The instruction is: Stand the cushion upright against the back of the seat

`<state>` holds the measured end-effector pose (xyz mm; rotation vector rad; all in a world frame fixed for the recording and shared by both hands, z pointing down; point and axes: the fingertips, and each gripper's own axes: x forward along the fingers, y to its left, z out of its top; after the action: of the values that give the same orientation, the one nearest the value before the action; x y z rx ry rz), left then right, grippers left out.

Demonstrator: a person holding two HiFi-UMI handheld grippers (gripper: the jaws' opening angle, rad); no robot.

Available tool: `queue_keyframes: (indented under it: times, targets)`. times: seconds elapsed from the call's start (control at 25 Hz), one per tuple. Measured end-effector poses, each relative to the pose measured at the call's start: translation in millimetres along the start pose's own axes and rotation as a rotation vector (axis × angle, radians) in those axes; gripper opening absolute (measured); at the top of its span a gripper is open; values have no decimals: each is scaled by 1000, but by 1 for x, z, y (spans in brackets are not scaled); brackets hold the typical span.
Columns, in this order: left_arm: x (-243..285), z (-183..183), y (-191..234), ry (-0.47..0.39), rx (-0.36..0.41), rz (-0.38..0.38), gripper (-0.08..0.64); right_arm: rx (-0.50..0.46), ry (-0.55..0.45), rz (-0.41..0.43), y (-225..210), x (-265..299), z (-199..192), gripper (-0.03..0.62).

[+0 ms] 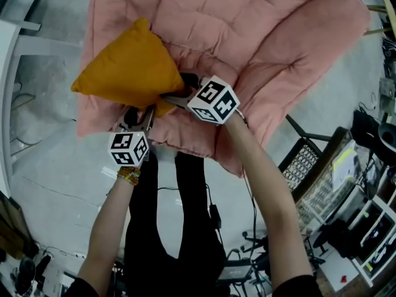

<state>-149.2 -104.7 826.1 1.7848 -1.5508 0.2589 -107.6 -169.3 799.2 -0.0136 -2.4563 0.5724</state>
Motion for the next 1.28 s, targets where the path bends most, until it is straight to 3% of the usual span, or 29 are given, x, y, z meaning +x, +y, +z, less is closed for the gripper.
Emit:
queue_keyframes:
  times: [0.72, 1.28]
  targets:
    - [-51, 55, -32, -23, 223, -89, 190, 74, -145, -173, 44, -55, 41, 291]
    - [-51, 80, -62, -47, 295, -168, 184, 150, -272, -317, 48, -97, 47, 284]
